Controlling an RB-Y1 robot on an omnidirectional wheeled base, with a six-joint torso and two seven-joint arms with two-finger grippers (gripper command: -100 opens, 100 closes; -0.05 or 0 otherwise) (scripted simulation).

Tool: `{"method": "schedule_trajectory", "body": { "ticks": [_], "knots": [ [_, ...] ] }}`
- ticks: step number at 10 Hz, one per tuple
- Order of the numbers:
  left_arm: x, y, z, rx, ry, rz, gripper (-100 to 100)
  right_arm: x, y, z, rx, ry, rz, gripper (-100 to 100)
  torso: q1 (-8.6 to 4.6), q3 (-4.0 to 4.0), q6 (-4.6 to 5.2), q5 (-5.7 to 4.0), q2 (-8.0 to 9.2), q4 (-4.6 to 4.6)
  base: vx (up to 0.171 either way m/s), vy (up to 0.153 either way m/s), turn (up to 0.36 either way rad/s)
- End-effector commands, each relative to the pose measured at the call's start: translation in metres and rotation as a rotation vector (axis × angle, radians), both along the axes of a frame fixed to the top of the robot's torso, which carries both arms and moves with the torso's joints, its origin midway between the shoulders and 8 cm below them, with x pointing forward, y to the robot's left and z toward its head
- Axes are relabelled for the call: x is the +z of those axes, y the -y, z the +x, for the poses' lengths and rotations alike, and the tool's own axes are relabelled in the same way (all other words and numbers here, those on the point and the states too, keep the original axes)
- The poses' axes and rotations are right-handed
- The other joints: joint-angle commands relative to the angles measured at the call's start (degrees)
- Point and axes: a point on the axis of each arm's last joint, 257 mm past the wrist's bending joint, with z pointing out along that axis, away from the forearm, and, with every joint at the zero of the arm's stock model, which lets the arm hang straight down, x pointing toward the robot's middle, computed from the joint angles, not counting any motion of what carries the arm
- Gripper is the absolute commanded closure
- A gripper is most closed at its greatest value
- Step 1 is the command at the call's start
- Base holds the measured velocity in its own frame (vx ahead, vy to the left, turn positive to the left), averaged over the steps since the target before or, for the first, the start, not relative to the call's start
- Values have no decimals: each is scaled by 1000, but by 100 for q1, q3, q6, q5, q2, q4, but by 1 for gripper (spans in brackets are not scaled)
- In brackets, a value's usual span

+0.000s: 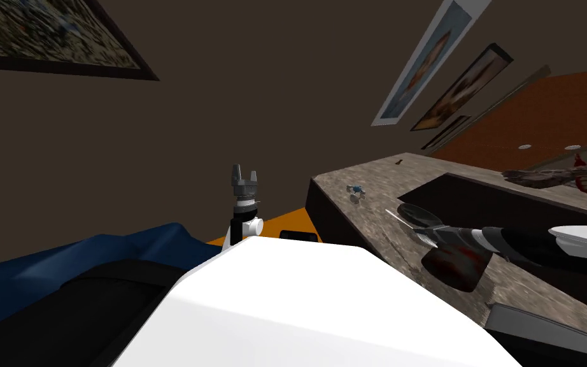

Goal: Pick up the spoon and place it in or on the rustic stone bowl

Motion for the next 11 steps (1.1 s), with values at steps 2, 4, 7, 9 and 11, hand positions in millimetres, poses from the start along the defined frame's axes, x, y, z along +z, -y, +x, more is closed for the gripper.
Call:
{"method": "schedule_trajectory", "body": {
  "ticks": [2,4,7,9,11],
  "knots": [
    [0,0,0,0,0,0,0,8,15,-16,-38,-36,-11,100,4,-1,0,2,-1,0,-64,-101,293],
    [0,0,0,0,0,0,0,16,26,-26,-66,-62,-23,100,0,0,1,0,0,0,-67,-112,280],
    [0,0,0,0,0,0,0,28,41,-41,-105,-97,-43,100,-4,-4,-1,1,-7,-2,-61,-121,256],
    [0,0,0,0,0,0,0,36,50,-49,-128,-117,-57,100,-1,-8,-4,-2,-13,-3,-57,-94,236],
    [0,0,0,0,0,0,0,46,62,-60,-156,-141,-79,100,0,-7,-8,1,-12,-3,-62,-123,310]
  ]
}}
